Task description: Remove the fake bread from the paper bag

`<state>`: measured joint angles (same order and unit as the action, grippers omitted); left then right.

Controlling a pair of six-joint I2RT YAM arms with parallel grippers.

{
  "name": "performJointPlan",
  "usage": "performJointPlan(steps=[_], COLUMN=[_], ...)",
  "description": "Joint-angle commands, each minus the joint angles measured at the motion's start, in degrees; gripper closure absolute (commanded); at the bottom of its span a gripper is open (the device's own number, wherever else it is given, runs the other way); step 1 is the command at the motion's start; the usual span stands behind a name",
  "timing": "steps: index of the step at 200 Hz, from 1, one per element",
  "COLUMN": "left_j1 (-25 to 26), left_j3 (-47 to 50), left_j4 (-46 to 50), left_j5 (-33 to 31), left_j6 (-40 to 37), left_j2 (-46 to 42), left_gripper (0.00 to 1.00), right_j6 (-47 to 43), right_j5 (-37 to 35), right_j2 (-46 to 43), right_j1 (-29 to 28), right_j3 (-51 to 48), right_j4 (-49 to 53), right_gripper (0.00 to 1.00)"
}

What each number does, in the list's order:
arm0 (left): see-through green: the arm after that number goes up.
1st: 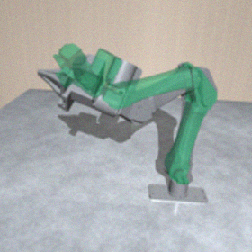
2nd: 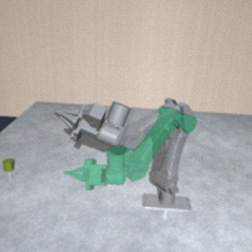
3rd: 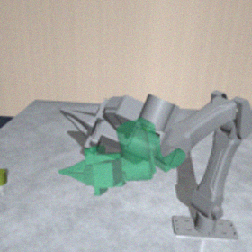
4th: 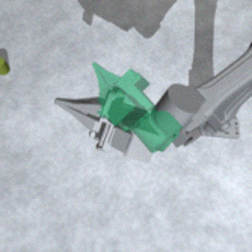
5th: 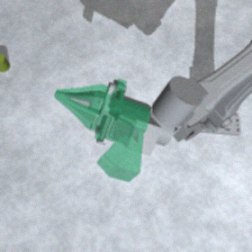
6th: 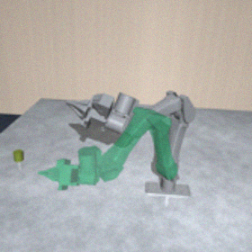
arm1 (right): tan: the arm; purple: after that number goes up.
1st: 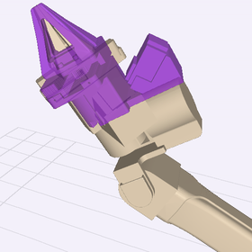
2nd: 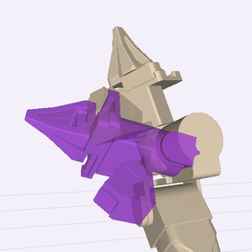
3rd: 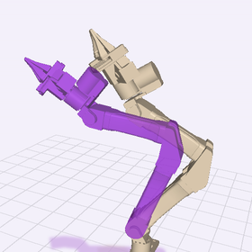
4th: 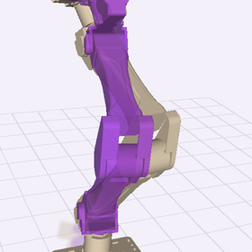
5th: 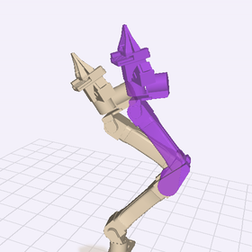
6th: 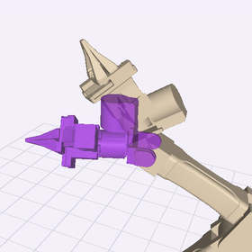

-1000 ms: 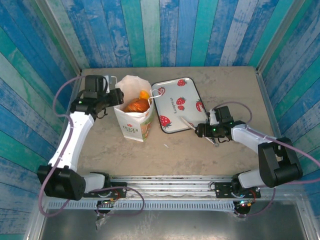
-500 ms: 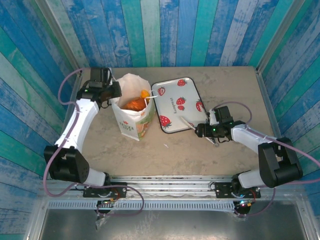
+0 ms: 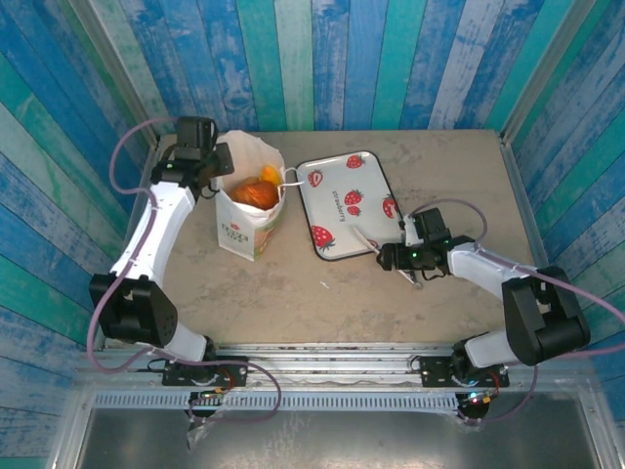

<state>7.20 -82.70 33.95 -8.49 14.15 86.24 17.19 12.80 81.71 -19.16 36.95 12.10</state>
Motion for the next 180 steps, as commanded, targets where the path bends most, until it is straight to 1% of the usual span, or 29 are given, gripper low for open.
performJointPlan(steps=[1,18,46,77,96,150,180], left_j1=[-0.1,-0.1,-0.1,-0.1,-0.1,-0.1,-0.1], left_j3=[-2.1,-2.1,-1.1,0.6,1.2,4.5,5.8], left_j4=[-6.9,-9.6,-14.6,-21.1,-23.6,-25.8,-27.5], left_j5=[-3.5,-3.0,-5.4,-6.1,-4.9,-1.6,0.2], left_j6=[0.1,-0.9,-1.9,-4.4,-5.2,-5.0,-4.6], left_j2=[2.3,2.9,2.6,1.4,1.3,1.5,1.2], left_gripper=[0.99,1.00,1.00,1.00,1.00,1.00,1.00], right_j6=[1.2,1.9,2.9,3.7,4.5,7.4,8.4], right_j5=[-1.7,-2.7,-4.8,-6.4,-7.4,-10.8,-11.2], right_j2=[1.1,1.6,2.7,3.4,3.8,5.5,6.4], right_j1=[-1.5,-2.6,-4.8,-6.2,-6.9,-10.2,-11.1], right_j3=[1.7,2.1,2.9,3.4,3.6,3.5,2.7], right_j4=[1.5,1.7,2.0,2.0,1.9,2.0,2.0], right_gripper=[0.00,0.00,0.00,0.00,0.00,0.00,0.00])
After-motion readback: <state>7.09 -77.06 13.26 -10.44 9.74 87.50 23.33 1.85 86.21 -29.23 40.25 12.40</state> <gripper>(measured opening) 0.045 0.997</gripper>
